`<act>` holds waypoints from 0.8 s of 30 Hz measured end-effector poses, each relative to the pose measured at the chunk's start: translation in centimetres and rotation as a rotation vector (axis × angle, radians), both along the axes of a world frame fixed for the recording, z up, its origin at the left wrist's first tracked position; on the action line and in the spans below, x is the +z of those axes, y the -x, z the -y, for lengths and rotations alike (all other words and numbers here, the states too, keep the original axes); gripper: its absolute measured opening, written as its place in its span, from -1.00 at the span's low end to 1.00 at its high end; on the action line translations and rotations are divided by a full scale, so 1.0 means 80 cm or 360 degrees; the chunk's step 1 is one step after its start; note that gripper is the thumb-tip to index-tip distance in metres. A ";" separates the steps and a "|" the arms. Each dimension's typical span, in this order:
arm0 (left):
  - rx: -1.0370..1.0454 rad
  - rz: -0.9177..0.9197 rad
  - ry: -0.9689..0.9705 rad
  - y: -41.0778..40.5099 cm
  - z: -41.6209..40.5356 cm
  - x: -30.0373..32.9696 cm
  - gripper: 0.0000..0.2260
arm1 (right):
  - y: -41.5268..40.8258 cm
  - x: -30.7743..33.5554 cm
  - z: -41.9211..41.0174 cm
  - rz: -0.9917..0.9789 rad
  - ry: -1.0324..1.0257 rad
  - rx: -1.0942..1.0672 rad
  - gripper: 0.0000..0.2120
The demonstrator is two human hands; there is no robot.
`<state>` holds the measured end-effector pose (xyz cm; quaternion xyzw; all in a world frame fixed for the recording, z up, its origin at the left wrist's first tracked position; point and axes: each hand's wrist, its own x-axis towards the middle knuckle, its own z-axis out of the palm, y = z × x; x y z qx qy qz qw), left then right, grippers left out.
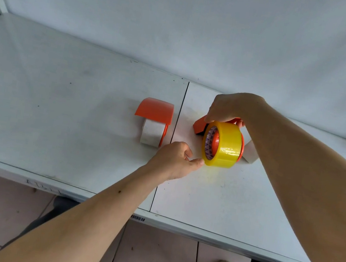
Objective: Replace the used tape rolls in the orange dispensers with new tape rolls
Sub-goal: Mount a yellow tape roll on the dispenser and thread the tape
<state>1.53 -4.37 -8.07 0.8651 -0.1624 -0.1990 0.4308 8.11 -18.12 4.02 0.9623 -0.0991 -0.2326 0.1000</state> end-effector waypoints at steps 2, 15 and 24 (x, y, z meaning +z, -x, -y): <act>0.0005 0.0011 -0.0004 0.001 0.000 -0.001 -0.55 | 0.002 -0.002 0.000 -0.0001 -0.0001 0.0016 -0.69; 0.0049 0.0064 0.0007 0.006 0.003 -0.002 -0.58 | 0.032 -0.005 0.005 0.0029 -0.0086 -0.0044 -0.57; 0.0029 0.0208 0.0037 0.028 -0.003 0.004 -0.62 | 0.056 -0.034 0.004 0.0128 -0.0214 -0.0161 -0.66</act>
